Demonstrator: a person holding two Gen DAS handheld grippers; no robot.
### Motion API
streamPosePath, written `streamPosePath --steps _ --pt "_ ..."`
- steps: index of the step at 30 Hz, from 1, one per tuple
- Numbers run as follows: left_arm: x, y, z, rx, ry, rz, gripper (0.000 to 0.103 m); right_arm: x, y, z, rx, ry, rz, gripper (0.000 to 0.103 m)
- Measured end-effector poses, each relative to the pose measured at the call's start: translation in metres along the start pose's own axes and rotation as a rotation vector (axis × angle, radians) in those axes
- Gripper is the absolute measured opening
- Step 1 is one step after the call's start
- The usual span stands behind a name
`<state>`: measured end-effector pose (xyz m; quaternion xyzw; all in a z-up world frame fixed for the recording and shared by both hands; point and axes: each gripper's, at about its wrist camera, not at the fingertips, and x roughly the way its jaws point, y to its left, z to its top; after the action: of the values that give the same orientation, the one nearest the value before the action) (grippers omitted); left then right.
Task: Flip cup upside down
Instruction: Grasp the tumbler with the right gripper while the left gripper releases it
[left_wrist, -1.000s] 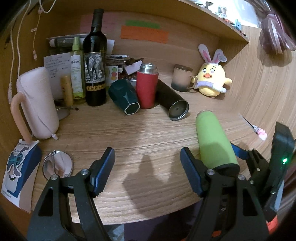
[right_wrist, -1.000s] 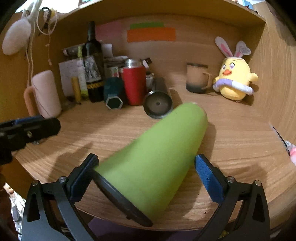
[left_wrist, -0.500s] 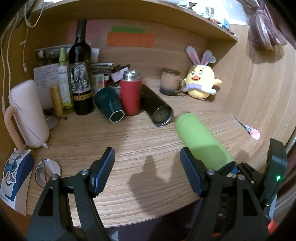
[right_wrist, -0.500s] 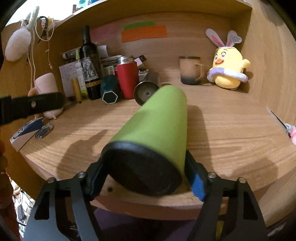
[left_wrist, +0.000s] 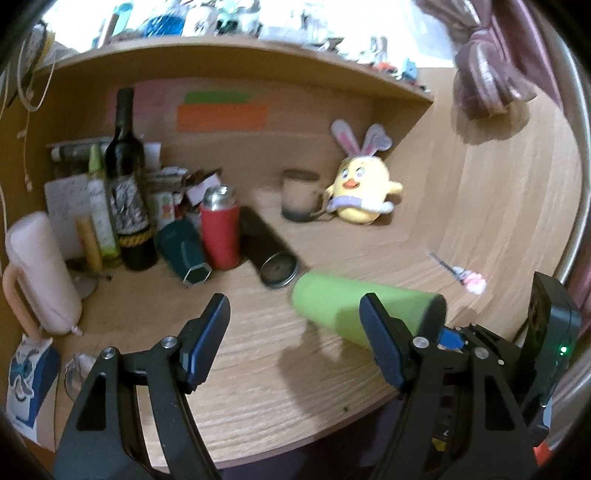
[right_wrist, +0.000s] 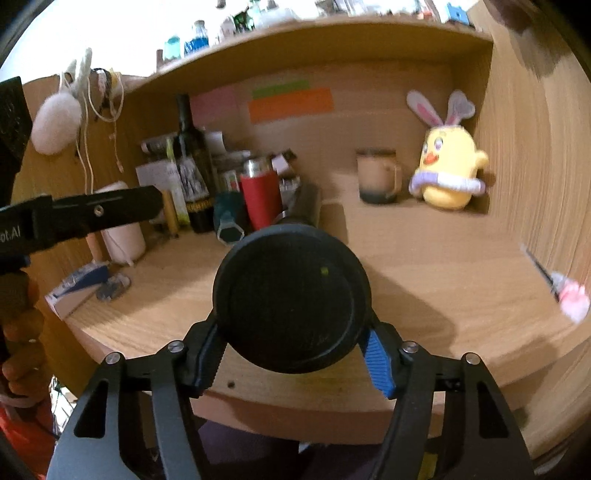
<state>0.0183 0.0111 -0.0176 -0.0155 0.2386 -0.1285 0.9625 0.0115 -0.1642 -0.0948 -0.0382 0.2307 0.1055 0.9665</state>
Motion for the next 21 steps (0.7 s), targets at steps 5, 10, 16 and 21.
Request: streamPosePath --steps 5,10,16,21 --pt "0.001 -0.009 0.017 0.012 -0.010 -0.086 0.072 -0.009 0.002 0.021 -0.016 -0.050 0.013 0.061" --pt "0.011 -0.016 0.035 0.022 0.002 -0.178 0.072 -0.009 0.006 0.037 -0.039 -0.073 0.024 0.061" --pt "0.034 -0.015 0.054 0.034 0.020 -0.163 0.074 0.001 0.007 0.056 -0.053 -0.088 0.053 0.061" --pt "0.046 -0.001 0.068 0.008 0.022 -0.158 0.074 0.015 0.004 0.069 -0.058 -0.090 0.076 0.061"
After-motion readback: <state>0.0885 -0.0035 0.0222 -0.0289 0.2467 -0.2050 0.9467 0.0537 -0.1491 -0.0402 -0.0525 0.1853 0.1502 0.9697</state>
